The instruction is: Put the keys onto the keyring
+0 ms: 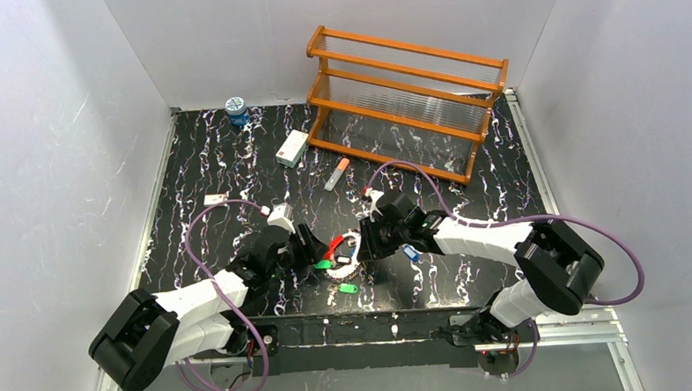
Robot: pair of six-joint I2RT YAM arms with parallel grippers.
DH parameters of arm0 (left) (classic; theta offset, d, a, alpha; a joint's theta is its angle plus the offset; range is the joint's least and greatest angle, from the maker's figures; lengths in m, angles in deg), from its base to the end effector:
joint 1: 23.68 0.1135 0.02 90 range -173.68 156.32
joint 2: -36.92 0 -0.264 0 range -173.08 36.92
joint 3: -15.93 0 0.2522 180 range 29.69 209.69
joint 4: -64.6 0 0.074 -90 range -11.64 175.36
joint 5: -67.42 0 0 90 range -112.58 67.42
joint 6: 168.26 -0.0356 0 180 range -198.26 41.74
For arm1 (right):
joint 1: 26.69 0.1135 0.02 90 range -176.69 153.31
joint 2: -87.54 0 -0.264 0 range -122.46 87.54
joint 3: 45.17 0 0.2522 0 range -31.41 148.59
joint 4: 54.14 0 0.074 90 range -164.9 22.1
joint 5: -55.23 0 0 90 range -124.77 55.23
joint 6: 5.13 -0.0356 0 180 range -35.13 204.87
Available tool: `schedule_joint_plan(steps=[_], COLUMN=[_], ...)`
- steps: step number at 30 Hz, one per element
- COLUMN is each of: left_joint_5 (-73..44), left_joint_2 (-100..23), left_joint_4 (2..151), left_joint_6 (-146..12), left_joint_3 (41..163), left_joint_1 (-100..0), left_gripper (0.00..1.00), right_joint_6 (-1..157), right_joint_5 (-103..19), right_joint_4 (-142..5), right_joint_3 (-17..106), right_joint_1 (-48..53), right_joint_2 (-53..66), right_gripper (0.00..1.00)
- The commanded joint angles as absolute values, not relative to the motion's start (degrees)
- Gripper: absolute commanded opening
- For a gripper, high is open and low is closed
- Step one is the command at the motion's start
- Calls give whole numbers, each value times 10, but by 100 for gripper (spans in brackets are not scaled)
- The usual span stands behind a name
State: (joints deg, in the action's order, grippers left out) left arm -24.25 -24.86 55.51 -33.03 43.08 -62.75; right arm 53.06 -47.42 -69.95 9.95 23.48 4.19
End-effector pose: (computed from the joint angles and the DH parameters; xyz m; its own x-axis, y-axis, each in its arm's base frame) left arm 0.1571 -0.1262 0.1556 -0.6685 -0.3713 -0.6444 0.1917 0.7511 -0.6317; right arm 0.1796 0.2275 0.1808 -0.8265 -0.1880 -0.5306 -0.4878 0.7098 0.5083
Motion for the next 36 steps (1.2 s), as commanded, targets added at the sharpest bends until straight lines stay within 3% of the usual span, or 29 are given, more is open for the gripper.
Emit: schedule_joint_plan(steps=[1, 15, 24, 28, 36], left_joint_5=[-237, -235, -234, -233, -235], left_joint_2=[-250, -256, -261, -261, -254], left_joint_4=[544, 542, 538, 538, 543], left_joint_6=[-328, -326, -327, -327, -332], left_joint_3=[424, 423, 423, 424, 424], left_joint_1=[-625, -625, -625, -625, -625], left_gripper=[54, 53, 52, 52, 52], right_joint_6=[521, 528, 510, 503, 519], right_joint_5=[-486, -478, -522, -536, -536], right_joint_4=[-687, -711, -683, -664, -639], right_joint_3=[95, 108, 110, 114, 103], right_joint_1=[236, 236, 235, 235, 229], right_joint_2=[30, -11, -18, -24, 34], right_gripper=[33, 31, 16, 15, 39])
